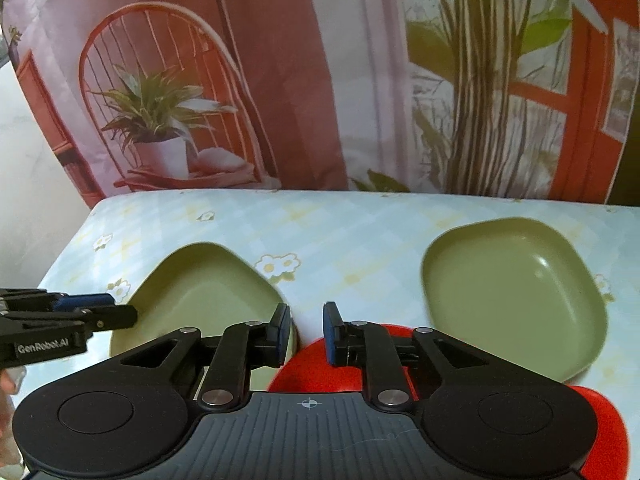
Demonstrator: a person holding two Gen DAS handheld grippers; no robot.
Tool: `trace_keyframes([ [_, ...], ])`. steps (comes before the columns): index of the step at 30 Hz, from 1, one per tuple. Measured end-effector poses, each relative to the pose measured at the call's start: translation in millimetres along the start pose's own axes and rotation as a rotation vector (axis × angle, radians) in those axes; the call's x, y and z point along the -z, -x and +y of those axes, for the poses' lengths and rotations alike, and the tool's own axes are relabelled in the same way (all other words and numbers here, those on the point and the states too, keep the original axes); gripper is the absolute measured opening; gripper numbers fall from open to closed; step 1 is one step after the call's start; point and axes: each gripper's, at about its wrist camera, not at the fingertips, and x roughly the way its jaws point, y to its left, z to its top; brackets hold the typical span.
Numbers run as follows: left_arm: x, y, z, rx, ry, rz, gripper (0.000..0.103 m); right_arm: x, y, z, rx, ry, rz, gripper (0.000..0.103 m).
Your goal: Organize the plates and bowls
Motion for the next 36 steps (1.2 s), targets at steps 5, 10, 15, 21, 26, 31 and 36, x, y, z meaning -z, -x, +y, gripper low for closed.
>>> trace_keyframes([
  [5,-9,14,-14,0.019,-0.001,-0.03,0.034,-1,15,-12,0.023,-0.004,-0.019,0.017],
  [10,-14,21,-37,0.038,-0.024,-0.046,0.034,-1,32,-29,0.041,-0.003,-0.038,0.017],
  [15,-17,23,-60,0.053,-0.04,-0.053,0.034,1,49,-50,0.062,-0.01,-0.056,0.017],
  [21,-18,20,-81,0.061,-0.047,-0.053,0.034,6,64,-76,0.084,-0.015,-0.068,0.017],
  [26,-22,18,-101,0.069,-0.065,-0.052,0.034,8,73,-100,0.099,-0.026,-0.078,0.017],
  [31,-26,12,-121,0.074,-0.084,-0.044,0.034,10,80,-122,0.106,-0.034,-0.087,0.017],
  [36,-33,4,-138,0.087,-0.083,-0.039,0.034,11,85,-146,0.121,-0.051,-0.094,0.017],
])
